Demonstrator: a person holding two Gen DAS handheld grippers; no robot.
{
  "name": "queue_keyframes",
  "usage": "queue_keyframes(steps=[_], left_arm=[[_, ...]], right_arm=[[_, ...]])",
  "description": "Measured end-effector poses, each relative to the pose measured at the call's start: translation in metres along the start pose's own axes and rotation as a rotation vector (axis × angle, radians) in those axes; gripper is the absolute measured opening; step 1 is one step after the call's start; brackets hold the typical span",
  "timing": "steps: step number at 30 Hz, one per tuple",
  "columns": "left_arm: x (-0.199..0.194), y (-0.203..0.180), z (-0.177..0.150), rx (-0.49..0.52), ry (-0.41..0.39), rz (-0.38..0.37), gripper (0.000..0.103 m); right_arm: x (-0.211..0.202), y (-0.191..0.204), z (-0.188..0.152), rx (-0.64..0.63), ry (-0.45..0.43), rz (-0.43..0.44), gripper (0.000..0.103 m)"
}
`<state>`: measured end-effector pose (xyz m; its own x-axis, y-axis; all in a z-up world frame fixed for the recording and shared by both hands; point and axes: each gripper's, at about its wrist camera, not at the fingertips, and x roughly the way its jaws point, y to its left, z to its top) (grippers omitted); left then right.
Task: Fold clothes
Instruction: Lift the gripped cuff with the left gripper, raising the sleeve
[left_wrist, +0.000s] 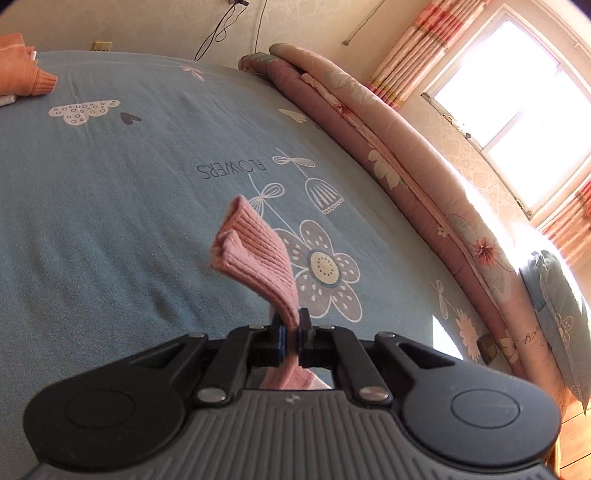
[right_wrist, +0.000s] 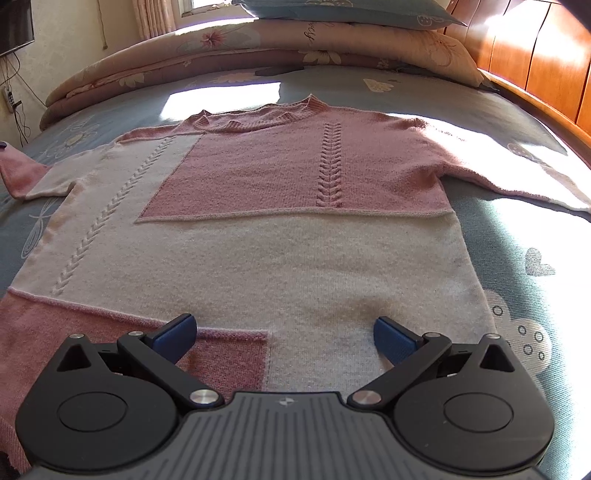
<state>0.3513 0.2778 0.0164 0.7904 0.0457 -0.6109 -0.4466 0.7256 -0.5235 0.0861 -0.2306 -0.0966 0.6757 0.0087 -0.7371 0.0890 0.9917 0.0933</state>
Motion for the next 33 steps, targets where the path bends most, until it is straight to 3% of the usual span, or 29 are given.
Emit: queue_keyframes(steps=[19, 33], left_arm=[[-0.064, -0.164, -0.049, 0.267, 0.031, -0.149, 0.004], [-0.078, -0.237, -0.100, 0.335, 0.055, -0.229, 0.004]], right_arm=[[-0.021, -0.009, 0.004, 0.084, -0.028, 0.129, 0.103], [-0.037, -0.014, 0.000, 0.101, -0.047, 0.189, 0.103]])
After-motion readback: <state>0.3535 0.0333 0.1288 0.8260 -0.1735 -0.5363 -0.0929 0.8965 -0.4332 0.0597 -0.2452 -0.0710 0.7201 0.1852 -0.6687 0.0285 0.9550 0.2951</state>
